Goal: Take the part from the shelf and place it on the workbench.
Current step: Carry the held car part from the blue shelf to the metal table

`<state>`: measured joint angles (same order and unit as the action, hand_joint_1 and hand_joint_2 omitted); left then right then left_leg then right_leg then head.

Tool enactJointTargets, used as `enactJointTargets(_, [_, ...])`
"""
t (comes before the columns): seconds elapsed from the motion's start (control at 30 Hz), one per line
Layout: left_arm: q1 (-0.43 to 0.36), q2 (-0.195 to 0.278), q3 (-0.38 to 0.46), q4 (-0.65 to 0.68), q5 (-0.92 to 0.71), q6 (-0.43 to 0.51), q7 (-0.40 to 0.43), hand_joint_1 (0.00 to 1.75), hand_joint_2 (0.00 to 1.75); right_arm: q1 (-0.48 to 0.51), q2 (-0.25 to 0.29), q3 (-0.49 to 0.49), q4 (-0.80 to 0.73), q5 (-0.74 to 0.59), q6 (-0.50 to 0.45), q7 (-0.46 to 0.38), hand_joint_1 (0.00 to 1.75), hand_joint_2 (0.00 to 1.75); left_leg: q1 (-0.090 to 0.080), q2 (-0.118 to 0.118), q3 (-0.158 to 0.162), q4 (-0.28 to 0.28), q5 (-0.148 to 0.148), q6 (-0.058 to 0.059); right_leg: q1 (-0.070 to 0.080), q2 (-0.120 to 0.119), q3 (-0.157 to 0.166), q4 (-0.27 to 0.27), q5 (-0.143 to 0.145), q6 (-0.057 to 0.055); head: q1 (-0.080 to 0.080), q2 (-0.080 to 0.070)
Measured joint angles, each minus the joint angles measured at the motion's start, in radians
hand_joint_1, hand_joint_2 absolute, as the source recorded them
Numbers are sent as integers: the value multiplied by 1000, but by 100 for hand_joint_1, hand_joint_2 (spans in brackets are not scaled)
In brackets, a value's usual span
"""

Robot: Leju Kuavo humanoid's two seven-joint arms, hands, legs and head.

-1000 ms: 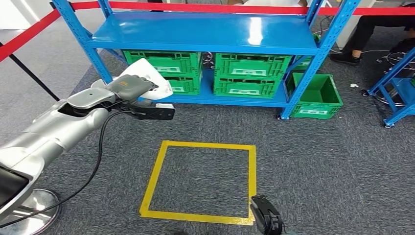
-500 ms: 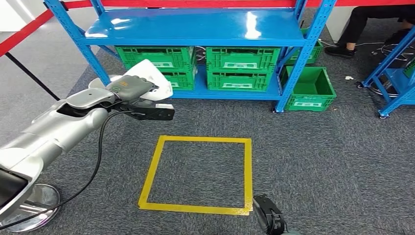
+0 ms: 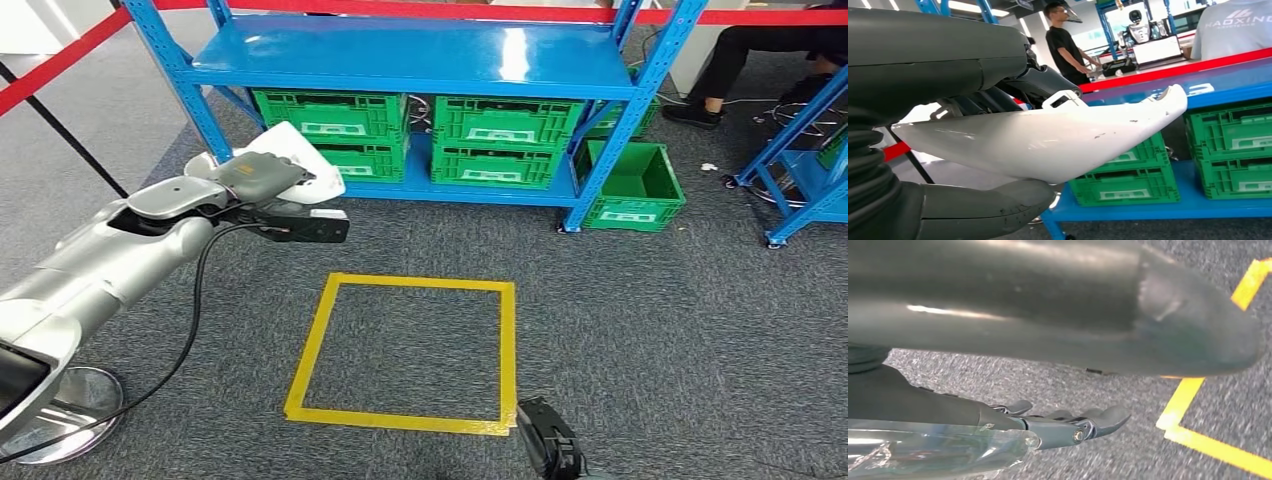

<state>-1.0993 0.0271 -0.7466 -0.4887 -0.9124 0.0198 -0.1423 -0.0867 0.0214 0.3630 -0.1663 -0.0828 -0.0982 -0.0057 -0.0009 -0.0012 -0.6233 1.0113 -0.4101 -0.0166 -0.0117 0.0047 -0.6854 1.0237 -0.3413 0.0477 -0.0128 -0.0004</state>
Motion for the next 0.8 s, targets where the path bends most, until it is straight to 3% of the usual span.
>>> enactJointTargets(0.47, [2, 14, -6, 0, 8, 0, -11, 175, 175, -1, 0, -7, 0, 26, 12, -18, 0, 0, 0, 0, -7, 1, 5, -1, 0, 0, -6, -1, 6, 1, 0, 0])
enactJointTargets(0.63, [1, 22, -6, 0, 17, 1, -12, 175, 175, -1, 0, -7, 0, 29, 22, -23, 0, 0, -4, 0, -8, -5, 13, 18, -7, 0, -7, -8, 14, 16, -1, 0])
enactJointTargets(0.7, [1, 23, -5, -1, 18, 2, -13, 175, 175, -1, 0, -7, 0, 29, 22, -23, 0, 0, 1, 1, -1, -22, 26, 25, -6, 0, -21, 20, -11, 20, 0, 0])
enactJointTargets(0.8, [5, 22, -6, -1, 18, 2, -14, 175, 175, 1, 0, -7, 0, 30, 23, -23, 0, 0, 3, 2, -1, -31, 34, 28, -7, 1, -88, 201, -118, 23, 2, 0])
